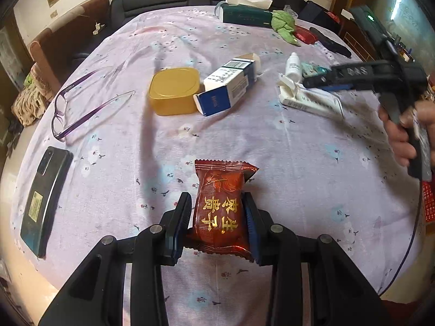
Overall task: Collect trash
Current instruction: 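Grasp the white medicine box with the right gripper while the left gripper holds the wrapper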
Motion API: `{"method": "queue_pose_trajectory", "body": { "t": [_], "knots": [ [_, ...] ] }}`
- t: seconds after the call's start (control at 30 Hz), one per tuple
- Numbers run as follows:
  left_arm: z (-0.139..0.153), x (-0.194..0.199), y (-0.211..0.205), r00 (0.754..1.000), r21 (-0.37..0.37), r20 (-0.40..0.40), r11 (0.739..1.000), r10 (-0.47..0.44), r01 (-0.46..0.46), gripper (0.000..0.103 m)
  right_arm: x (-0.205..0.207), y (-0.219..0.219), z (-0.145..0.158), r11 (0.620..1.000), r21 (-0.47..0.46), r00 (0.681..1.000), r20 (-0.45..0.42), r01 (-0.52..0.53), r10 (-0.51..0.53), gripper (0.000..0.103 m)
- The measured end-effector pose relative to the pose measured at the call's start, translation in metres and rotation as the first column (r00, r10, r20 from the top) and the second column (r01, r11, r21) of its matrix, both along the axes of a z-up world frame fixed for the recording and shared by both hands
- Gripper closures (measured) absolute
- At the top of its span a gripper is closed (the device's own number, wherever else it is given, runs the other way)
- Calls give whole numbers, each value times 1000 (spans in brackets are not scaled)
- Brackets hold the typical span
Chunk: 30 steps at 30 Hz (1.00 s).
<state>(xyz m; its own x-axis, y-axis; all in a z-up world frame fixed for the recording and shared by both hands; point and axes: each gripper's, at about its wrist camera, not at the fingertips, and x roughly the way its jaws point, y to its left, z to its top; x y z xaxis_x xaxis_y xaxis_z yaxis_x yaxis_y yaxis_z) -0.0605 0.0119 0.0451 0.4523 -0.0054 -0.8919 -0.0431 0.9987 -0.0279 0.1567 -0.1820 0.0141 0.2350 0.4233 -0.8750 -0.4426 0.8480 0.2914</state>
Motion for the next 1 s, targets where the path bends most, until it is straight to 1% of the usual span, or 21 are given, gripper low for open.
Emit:
{"method": "queue_pose_trajectory", "body": {
  "t": [0.03,0.1,0.23,0.3,0.37,0.43,0.47,0.5,0.53,0.57,0.6,0.67,0.73,0.8,0.87,0.9,1.0],
  "knots": [
    [0,1,1,1000,-1,1,1000,2,-2,67,-2,0,0,1000,7,1000,-8,-4,4,39],
    [-1,4,3,1000,-6,1,1000,0,0,67,-11,2,-2,999,37,998,-55,-40,42,39],
    [-4,10,4,1000,-16,-5,1000,0,0,67,-45,10,-4,989,39,985,-96,-142,145,39],
    [-5,12,3,1000,-13,-4,1000,-2,2,67,-58,18,-7,987,-12,984,-80,-159,157,39],
    [-6,14,1,1000,-18,-5,1000,-8,8,67,-64,26,-8,983,-58,984,-45,-173,171,37],
    [-6,14,-2,1000,-16,-2,1000,-13,13,67,-70,35,-7,975,-122,982,-16,-187,186,36],
    [-5,14,-4,1000,-15,-2,1000,-17,17,67,-72,38,-7,973,-132,981,-10,-192,192,36],
    [-5,14,-5,1000,-14,0,1000,-19,19,67,-77,40,-7,970,-151,981,-2,-193,195,38],
    [-5,14,-7,1000,-11,3,1000,-21,21,67,-79,40,-7,967,-175,981,12,-186,191,45],
    [-5,14,-9,1000,-6,5,1000,-23,23,67,-83,40,-7,964,-196,982,23,-180,188,45],
    [-5,14,-11,1000,-5,6,1000,-25,25,67,-87,39,-6,965,-189,982,18,-182,189,45],
    [-4,13,-15,999,1,11,1000,-31,31,67,-93,36,-5,968,-195,986,24,-156,164,46],
    [-3,13,-20,999,9,18,999,-34,34,67,-103,26,-1,978,-183,994,23,-104,111,46],
    [-3,13,-28,999,15,22,999,-39,39,67,-119,15,8,981,-192,997,53,-38,49,46],
    [-2,13,-37,998,23,26,998,-53,52,67,-130,4,14,982,-189,998,69,17,-4,46],
    [-1,13,-41,998,28,29,998,-60,59,67,-138,-7,18,983,-173,997,65,61,-50,46],
    [2,13,-57,995,39,39,995,-95,93,67,-157,-28,24,977,-160,989,68,144,-135,46]
  ]
}}
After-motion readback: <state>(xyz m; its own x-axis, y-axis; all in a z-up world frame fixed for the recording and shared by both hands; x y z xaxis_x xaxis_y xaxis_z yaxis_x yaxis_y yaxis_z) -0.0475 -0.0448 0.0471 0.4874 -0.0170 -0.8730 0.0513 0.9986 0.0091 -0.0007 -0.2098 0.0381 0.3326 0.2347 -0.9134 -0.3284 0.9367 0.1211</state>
